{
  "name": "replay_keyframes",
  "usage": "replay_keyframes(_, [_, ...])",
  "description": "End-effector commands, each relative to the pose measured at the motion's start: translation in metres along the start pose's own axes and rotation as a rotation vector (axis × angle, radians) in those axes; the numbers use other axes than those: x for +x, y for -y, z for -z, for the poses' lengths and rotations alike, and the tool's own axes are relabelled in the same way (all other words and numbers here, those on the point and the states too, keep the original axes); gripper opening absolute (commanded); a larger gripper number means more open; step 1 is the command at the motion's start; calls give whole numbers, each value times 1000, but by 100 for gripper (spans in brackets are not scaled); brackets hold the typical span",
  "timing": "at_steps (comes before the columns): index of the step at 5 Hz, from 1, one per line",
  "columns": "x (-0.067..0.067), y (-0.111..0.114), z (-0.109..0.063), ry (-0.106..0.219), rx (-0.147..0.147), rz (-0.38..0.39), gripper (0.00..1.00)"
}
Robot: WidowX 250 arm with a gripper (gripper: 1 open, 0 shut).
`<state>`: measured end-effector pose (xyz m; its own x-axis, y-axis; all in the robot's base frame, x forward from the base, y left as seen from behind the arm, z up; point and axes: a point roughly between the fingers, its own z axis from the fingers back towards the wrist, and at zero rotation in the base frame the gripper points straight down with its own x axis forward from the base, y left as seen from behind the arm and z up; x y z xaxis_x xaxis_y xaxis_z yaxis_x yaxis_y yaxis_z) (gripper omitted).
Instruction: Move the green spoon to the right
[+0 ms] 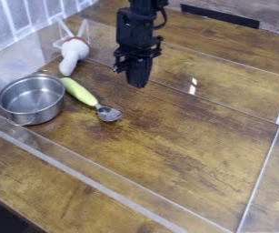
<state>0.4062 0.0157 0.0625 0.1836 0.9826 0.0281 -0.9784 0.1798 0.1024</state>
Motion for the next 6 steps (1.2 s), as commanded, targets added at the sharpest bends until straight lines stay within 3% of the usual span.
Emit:
replay_keyframes(1, [2,3,-27,-26,-66,7,100])
replay_keyframes(2, [18,-13,-33,-64,-68,65,100])
replay_keyframes(4, [56,-50,-48,-166,-88,92,100])
replay_keyframes(6, [46,-60,-36,-243,-105,4,100])
